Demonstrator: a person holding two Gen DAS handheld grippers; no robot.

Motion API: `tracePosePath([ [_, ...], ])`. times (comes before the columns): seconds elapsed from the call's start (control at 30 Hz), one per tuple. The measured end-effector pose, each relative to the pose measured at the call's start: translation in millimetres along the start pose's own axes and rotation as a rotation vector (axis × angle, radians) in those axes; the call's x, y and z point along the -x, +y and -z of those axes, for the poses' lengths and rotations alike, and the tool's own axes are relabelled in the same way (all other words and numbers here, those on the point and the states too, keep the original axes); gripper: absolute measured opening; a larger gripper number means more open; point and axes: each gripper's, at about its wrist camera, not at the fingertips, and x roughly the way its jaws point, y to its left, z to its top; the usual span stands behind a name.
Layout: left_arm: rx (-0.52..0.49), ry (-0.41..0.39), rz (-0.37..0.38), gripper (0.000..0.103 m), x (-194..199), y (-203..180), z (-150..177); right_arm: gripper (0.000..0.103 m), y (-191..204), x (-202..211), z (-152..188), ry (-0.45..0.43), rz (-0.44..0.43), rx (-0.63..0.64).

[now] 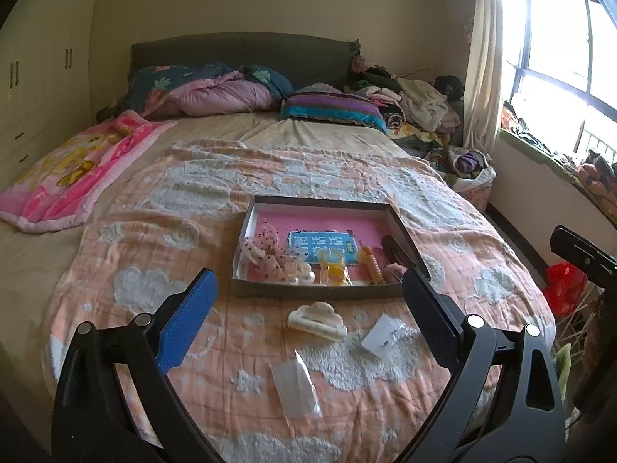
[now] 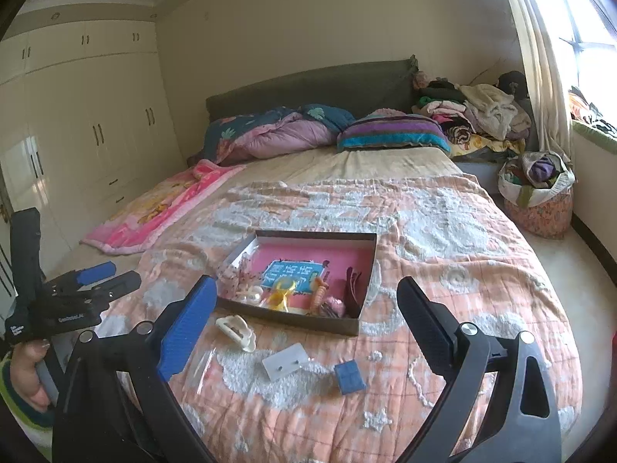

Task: Organize jewelry
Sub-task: 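Withdraw both tools from the box toward the remaining items on the quilt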

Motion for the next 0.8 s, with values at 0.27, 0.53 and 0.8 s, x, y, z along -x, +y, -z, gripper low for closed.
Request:
tracePosePath([
  [0.27, -0.005, 0.032, -0.01, 0.09, 8, 3, 16, 0.094, -3, 11, 18, 0.038, 0.019, 0.032],
  [0.53, -0.005, 0.073, -0.007, 0.09, 4, 3, 35, 0.094, 2, 13, 38, 0.081, 0.024, 0.044],
  [0.8, -0.023, 0.114, -0.016, 0.09, -1, 4, 51, 0.094, 17, 4, 51, 0.125, -0.001, 0.088],
])
